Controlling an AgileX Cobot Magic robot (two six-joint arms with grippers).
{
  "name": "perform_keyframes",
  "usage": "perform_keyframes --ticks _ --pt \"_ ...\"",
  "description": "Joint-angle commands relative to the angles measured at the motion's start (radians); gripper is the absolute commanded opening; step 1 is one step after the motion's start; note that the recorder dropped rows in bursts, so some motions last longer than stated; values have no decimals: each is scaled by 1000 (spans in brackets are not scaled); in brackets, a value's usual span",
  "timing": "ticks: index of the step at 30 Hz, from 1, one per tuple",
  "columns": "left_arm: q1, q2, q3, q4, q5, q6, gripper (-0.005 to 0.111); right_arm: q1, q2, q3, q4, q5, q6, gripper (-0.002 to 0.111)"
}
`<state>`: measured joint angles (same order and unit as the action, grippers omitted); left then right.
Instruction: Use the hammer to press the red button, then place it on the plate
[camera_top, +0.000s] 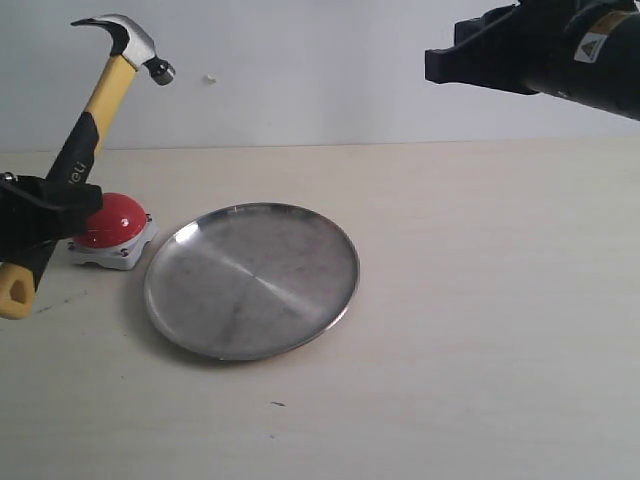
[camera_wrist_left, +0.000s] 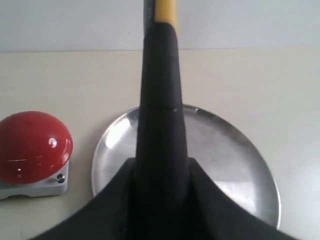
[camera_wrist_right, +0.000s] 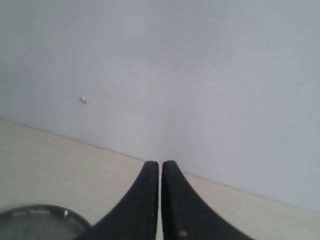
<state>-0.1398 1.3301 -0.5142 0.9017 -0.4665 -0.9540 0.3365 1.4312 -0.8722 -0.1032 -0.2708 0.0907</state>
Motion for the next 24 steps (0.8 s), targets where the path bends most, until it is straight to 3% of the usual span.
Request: perform_keyframes --ticks 1,10,14,18,24 --pt "0 41 -3 -26 -168 1 0 1 -109 114 -2 -167 -19 0" --pt "0 198 -3 -26 -346 -26 0 1 -289 385 56 -361 -21 0" --pt "-2 270 -14 -34 -404 -55 0 1 -347 551 54 -595 -2 0" --pt "-42 348 -49 -60 -376 -74 0 1 -403 697 79 -780 -2 0" --pt "-148 446 -145 -69 -340 -153 0 1 -468 827 67 -876 -67 0"
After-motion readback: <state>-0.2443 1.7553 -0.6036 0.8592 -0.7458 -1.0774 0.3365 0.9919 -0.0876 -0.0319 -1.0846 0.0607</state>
